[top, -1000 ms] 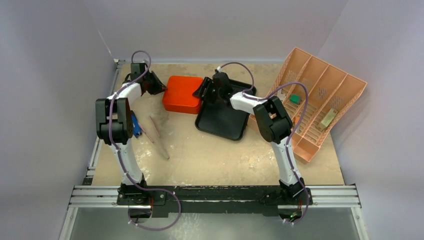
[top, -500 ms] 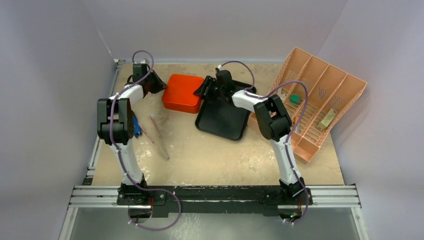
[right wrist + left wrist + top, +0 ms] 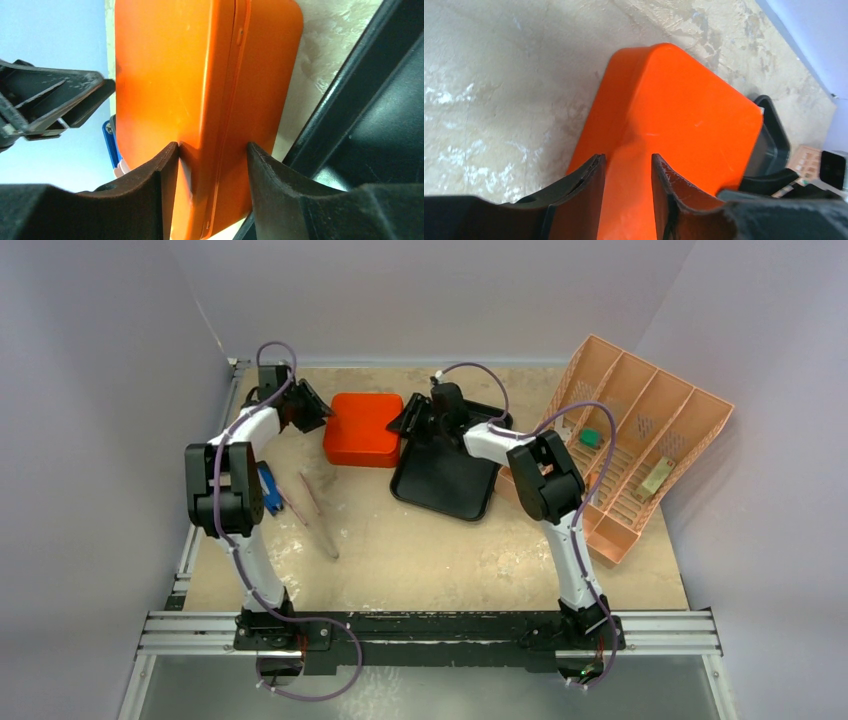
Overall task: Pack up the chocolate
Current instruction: Close the box lid on the packing box.
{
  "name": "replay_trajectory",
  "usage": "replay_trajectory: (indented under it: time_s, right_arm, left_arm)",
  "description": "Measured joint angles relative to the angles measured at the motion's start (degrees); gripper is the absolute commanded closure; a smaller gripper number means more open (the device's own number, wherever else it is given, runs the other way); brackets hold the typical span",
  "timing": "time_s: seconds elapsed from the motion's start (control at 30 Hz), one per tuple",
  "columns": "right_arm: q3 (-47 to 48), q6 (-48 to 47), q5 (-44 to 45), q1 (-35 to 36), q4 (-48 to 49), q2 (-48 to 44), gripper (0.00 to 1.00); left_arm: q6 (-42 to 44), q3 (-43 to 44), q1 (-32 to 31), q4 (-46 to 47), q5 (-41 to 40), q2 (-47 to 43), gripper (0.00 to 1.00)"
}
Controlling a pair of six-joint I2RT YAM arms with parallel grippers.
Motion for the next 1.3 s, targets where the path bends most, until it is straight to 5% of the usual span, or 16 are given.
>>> replay_trajectory:
  time_s: [0.17,0.37,0.77,1.3]
  right_arm:
    - [0.00,0.00,0.66,0.87,1.07,0.02,0.86]
    - [0.04,0.07,0.66,1.05,1.77,0.11,0.87]
    - [0.55,0.28,0.66,1.33,2.27,0.33,0.87]
    - [0.87,0.66,0.28,1.33,2.19,0.74,0.85]
  left_arm:
    - [-0.28,4.44,1.31,-8.41,-1.42,-3.23,0.67]
    - [0.02,3.13,0.28,-8.96,-2.03,-10.27,1.00]
    - [-0.48,-0.79,-11.98,-8.63,-0.39,-11.98,1.00]
    - [-1.49,-9.92,-17.05,2.51,-0.31,-6.47,1.00]
